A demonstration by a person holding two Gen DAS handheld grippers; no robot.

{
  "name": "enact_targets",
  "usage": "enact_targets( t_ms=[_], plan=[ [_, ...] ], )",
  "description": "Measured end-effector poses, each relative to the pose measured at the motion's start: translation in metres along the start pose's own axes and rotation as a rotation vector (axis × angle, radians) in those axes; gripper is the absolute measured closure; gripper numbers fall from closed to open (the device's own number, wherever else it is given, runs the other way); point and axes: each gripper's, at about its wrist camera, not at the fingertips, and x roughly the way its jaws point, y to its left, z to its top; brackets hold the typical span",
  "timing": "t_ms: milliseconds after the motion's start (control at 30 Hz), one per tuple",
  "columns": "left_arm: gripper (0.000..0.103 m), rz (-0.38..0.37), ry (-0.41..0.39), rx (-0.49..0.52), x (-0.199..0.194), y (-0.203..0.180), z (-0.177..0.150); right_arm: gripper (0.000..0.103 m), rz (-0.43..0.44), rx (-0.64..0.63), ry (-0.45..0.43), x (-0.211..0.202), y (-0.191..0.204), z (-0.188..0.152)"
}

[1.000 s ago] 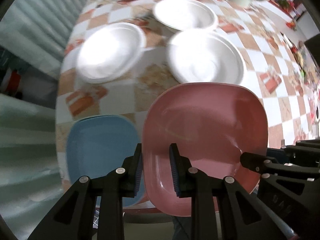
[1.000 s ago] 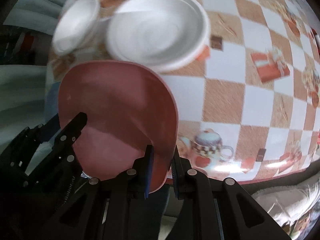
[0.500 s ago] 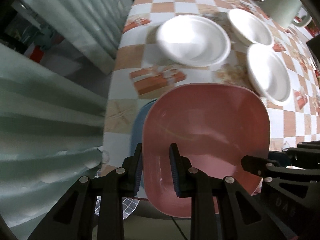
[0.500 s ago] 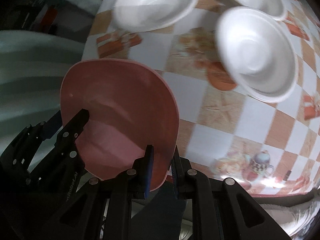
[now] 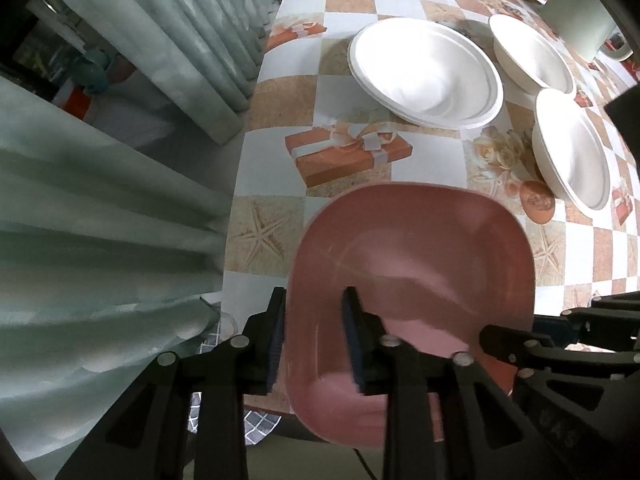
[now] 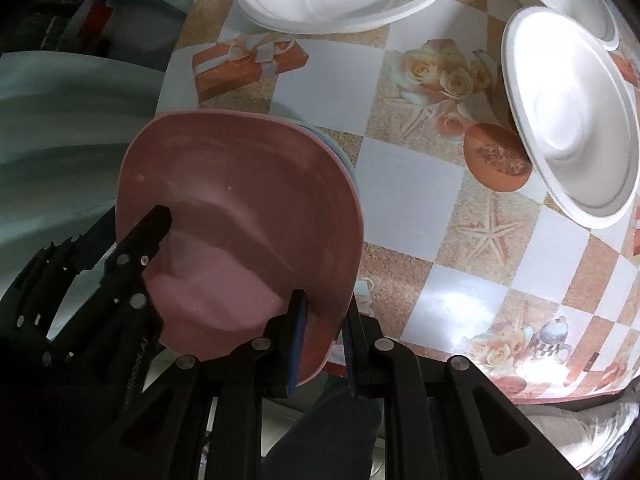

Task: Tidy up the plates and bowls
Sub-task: 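Carry the pink plate onto the blue plate stack and open the right gripper, then withdraw the right tool from the plate stack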

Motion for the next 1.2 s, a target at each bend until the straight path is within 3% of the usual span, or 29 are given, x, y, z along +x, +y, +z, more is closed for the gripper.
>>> enact_targets(
  t_ms=[233, 267, 300, 367, 433, 600, 867, 1000, 1200],
  plan=[
    [0.03, -0.011, -0.061, -0.001, -0.009, -0.003, -0.002, 0.083, 0.001, -0.005, -0.019, -0.011, -0.016, -0.009],
    [0.028, -0.027, -0.068, -0.014, -0.011, -0.001, -0.002, 0.078, 0.005, 0.001, -0.023, -0.013, -0.018, -0.009],
    [0.026, -0.034, -0.073, -0.024, -0.012, 0.001, -0.002, 0.071, 0.004, 0.006, -0.03, -0.016, -0.021, -0.01],
    [0.026, -0.033, -0.082, -0.044, -0.016, 0.006, -0.001, 0.029, -0.031, 0.015, -0.052, -0.022, -0.028, -0.011],
    [0.023, -0.051, -0.087, -0.07, -0.019, 0.012, 0.0, 0.012, -0.039, 0.019, -0.085, -0.031, -0.037, -0.014],
    [0.022, -0.103, -0.076, -0.079, -0.027, 0.008, 0.001, 0.011, -0.015, 0.041, -0.122, -0.049, -0.057, -0.028],
    [0.022, -0.182, -0.083, 0.056, -0.043, -0.049, 0.007, 0.011, -0.028, 0.216, -0.156, -0.066, -0.127, -0.063],
    [0.022, -0.207, -0.094, 0.108, -0.05, -0.078, 0.019, 0.011, -0.036, 0.315, -0.172, -0.068, -0.156, -0.068],
    [0.022, -0.214, -0.081, 0.097, -0.046, -0.114, 0.053, 0.011, -0.064, 0.369, -0.209, -0.08, -0.191, -0.06]
  ],
)
